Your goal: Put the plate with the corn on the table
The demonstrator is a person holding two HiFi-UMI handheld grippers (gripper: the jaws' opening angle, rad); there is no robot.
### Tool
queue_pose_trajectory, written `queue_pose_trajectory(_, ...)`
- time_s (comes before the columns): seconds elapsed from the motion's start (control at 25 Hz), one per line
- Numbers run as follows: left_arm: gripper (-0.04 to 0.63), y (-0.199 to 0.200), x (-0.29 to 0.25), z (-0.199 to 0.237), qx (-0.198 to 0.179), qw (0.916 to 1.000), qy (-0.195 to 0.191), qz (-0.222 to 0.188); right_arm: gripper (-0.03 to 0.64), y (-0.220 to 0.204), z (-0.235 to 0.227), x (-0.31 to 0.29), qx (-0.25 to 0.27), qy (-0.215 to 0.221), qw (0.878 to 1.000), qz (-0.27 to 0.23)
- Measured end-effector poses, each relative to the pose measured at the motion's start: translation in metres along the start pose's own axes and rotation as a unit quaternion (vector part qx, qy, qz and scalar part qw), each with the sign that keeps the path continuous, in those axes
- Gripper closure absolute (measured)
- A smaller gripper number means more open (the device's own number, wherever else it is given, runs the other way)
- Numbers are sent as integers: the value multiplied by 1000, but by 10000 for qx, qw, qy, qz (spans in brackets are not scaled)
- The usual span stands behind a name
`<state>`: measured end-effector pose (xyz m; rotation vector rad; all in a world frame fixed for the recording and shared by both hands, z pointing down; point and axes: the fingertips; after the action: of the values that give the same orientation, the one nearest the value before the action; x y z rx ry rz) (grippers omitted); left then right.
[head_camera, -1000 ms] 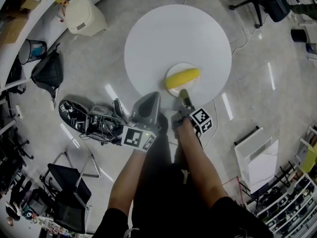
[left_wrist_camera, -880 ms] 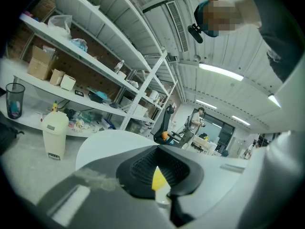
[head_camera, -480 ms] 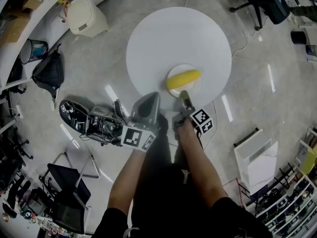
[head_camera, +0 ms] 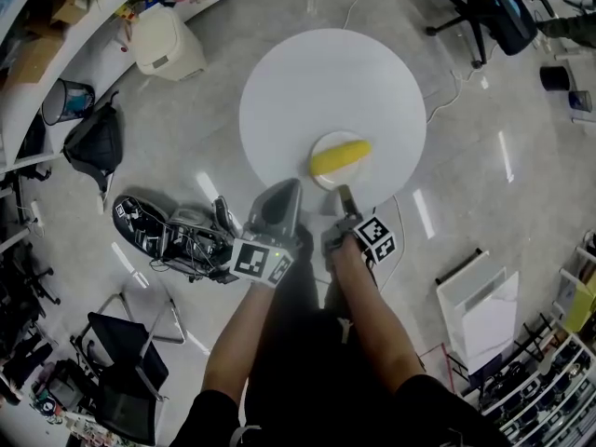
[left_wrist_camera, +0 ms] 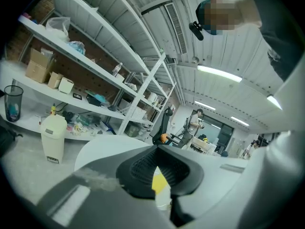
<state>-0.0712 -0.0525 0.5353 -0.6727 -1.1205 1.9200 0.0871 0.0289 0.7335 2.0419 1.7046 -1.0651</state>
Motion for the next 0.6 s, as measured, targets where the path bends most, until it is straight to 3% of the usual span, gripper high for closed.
queue_pose_trajectory(0.32, 591, 19, -2, -7, -99, 9999, 19, -80, 214, -3, -2, 13, 36, -161, 9997, 201)
queue_pose_trajectory(0.6, 591, 23, 1, -12, -111, 9998, 65, -117, 297, -3, -4, 29, 164, -350, 9990, 234)
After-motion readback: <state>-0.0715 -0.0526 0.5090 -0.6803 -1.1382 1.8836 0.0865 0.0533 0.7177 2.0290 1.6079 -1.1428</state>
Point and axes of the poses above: the fingertips, and each gripper's own axes: x backward along the fingers, z to its left, y out of its top, and after that the axes turned 9 degrees about -z, right-handed
